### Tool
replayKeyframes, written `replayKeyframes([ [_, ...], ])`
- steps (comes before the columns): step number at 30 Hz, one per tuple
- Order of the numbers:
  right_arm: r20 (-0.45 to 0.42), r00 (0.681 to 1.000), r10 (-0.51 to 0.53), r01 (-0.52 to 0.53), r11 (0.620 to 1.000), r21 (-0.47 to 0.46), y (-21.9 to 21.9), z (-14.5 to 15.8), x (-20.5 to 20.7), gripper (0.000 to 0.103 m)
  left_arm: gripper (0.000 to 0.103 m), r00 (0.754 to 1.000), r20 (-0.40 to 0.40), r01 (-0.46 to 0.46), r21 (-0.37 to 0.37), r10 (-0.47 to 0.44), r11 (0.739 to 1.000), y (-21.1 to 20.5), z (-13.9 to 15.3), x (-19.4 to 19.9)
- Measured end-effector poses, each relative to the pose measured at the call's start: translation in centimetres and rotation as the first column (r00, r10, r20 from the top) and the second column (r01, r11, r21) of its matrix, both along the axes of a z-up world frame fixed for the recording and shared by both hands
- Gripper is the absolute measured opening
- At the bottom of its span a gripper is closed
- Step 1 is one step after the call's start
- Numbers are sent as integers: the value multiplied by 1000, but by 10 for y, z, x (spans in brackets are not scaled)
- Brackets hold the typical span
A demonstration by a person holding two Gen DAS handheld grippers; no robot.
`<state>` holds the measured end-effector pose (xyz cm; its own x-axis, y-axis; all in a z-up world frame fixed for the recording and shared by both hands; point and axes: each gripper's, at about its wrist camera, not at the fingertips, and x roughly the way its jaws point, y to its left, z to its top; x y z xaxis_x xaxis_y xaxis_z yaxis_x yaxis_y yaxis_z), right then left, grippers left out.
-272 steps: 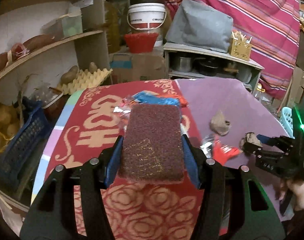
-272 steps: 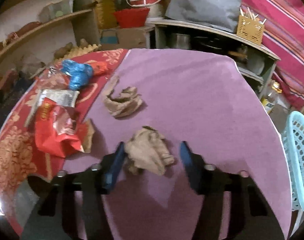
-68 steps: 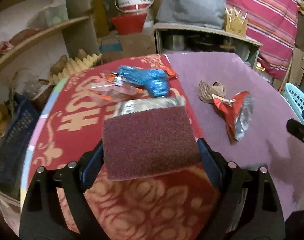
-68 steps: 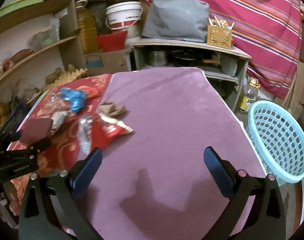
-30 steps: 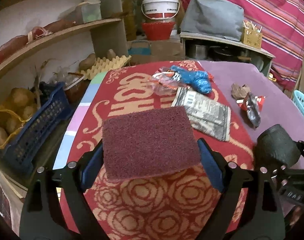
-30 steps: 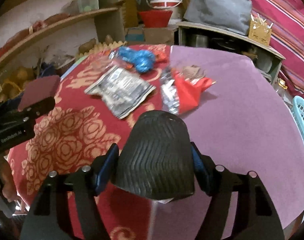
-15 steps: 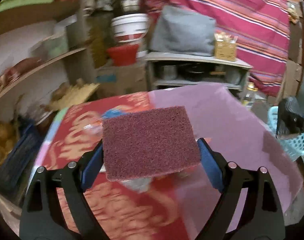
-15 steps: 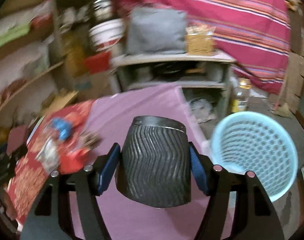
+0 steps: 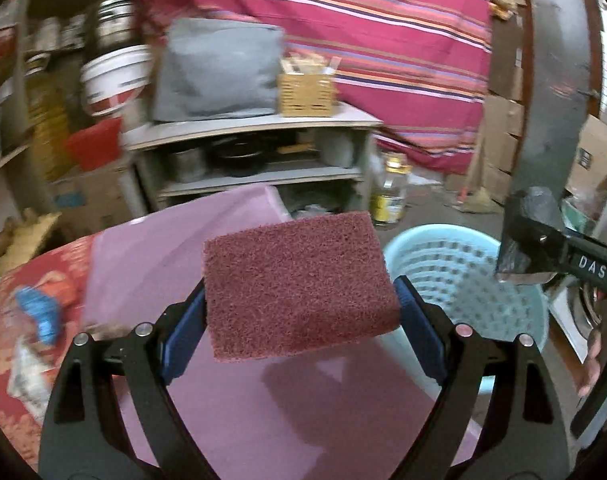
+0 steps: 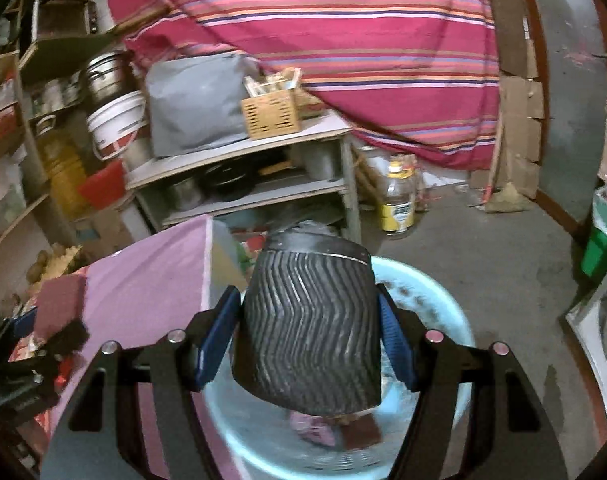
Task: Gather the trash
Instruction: 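Carry the pad and black cup over the blue basket and open both tools, then move both open tools back over the remaining trash on the table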
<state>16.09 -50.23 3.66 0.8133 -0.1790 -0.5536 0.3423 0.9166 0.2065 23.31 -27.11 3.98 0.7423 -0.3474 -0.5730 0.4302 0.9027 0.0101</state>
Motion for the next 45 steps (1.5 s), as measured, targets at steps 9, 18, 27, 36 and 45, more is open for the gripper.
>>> replayKeyframes([
  [9,-23,996,-88,88,996,7,-51,-13,-15,66,86,990,27,134,47,-136,990,-96,-15,-8],
  [18,-10,992,-125,125,992,35,-76,-17,-27,66,94,987,-13,163,15,-163,987,-114,-17,5],
  [27,-33,996,-84,85,996,13,-57,-21,-10,66,98,993,22,120,30,-120,992,-86,-8,4],
  [36,-61,997,-50,48,999,-22,-22,-24,18,87,98,997,32,63,23,-63,998,-41,4,11],
  [45,-39,998,-57,55,997,-57,4,-11,18,94,98,999,47,10,18,-11,1000,2,10,10],
])
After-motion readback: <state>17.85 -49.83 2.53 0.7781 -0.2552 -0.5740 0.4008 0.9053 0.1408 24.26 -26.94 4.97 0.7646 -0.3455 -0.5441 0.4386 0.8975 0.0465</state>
